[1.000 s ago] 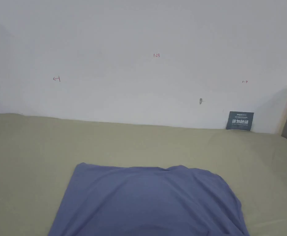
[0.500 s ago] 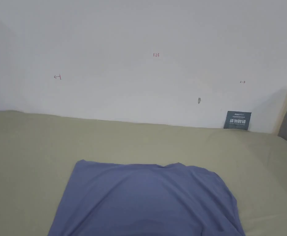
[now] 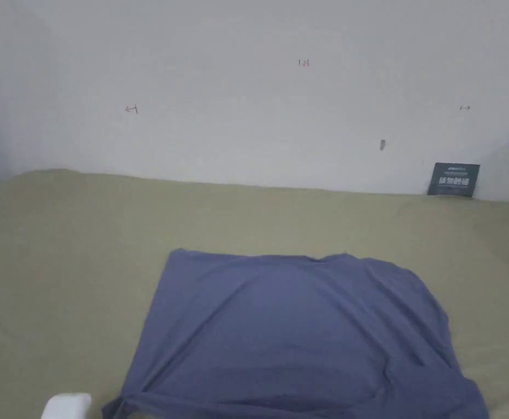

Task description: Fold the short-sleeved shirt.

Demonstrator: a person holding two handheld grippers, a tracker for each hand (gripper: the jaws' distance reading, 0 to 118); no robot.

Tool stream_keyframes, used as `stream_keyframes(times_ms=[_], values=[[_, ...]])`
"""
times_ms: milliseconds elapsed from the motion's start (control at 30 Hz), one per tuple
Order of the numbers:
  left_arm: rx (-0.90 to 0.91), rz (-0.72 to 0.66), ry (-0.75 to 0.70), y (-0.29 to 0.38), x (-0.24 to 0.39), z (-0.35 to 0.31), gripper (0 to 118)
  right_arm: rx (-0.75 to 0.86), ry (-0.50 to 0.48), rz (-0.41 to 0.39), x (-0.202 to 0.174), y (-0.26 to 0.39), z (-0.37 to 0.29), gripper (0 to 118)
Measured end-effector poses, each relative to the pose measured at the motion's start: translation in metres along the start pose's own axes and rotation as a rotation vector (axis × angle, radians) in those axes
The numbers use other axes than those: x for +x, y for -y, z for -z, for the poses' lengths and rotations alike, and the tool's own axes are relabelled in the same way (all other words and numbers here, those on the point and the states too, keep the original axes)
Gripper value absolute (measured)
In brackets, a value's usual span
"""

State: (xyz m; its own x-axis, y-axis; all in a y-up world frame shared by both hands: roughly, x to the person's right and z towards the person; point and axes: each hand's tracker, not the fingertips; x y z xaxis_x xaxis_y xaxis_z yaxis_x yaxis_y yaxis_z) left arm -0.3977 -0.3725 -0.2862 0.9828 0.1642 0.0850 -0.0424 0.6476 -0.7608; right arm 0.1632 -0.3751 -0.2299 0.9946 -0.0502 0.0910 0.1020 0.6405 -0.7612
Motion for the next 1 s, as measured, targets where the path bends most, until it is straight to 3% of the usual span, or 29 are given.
stream_keyframes(times_ms=[67, 100, 133, 200, 233, 467, 533, 567, 600, 633, 700, 733, 767, 900, 933, 967, 1000], values=[[0.023, 0.003, -0.020, -0.004, -0.003, 0.001, 0, 0.004, 0.002, -0.002, 0.001, -0.001, 0.000, 6], [0.031, 0.007, -0.038, -0.006, -0.007, 0.007, 5, 0.009, 0.005, 0.002, 0.002, -0.002, -0.001, 6], [0.041, 0.014, -0.068, -0.009, -0.009, 0.011, 29, 0.016, 0.005, 0.009, 0.003, -0.004, 0.000, 6], [0.017, 0.013, -0.054, -0.015, -0.016, 0.022, 101, 0.023, 0.005, 0.019, 0.007, -0.006, 0.000, 7], [0.022, 0.003, -0.044, -0.017, -0.009, 0.020, 104, 0.024, 0.008, 0.021, 0.009, -0.006, 0.001, 7], [-0.001, -0.007, -0.051, -0.032, -0.021, 0.065, 103, 0.031, 0.035, 0.035, 0.020, -0.011, 0.006, 7], [-0.009, -0.016, -0.034, -0.033, -0.012, 0.061, 92, 0.033, 0.037, 0.052, 0.026, -0.016, 0.008, 7], [-0.007, -0.023, -0.004, -0.032, -0.013, 0.060, 75, 0.035, 0.040, 0.054, 0.027, -0.018, 0.008, 7], [0.003, -0.018, 0.019, -0.031, -0.014, 0.060, 37, 0.041, 0.038, 0.056, 0.030, -0.020, 0.010, 16], [0.008, -0.015, 0.021, -0.033, -0.008, 0.056, 10, 0.045, 0.031, 0.057, 0.032, -0.022, 0.012, 33], [0.010, 0.031, 0.003, -0.033, -0.001, 0.053, 8, 0.040, 0.006, 0.041, 0.034, -0.025, 0.017, 82], [0.020, 0.054, 0.004, -0.031, 0.000, 0.051, 8, 0.045, -0.011, 0.031, 0.032, -0.025, 0.019, 96], [0.024, 0.060, 0.006, -0.032, 0.004, 0.047, 8, 0.048, -0.024, 0.021, 0.030, -0.026, 0.022, 98], [0.021, 0.041, 0.017, -0.032, 0.006, 0.044, 8, 0.006, -0.035, -0.009, 0.018, -0.025, 0.038, 95], [0.021, 0.034, 0.019, -0.032, 0.007, 0.043, 8, 0.015, -0.044, -0.023, 0.017, -0.022, 0.039, 84], [0.021, 0.032, 0.021, -0.031, 0.008, 0.042, 8, 0.021, -0.049, -0.049, 0.016, -0.020, 0.040, 62], [0.021, 0.030, 0.022, -0.031, 0.010, 0.041, 8, 0.026, 0.017, -0.105, 0.012, -0.020, 0.042, 13]])
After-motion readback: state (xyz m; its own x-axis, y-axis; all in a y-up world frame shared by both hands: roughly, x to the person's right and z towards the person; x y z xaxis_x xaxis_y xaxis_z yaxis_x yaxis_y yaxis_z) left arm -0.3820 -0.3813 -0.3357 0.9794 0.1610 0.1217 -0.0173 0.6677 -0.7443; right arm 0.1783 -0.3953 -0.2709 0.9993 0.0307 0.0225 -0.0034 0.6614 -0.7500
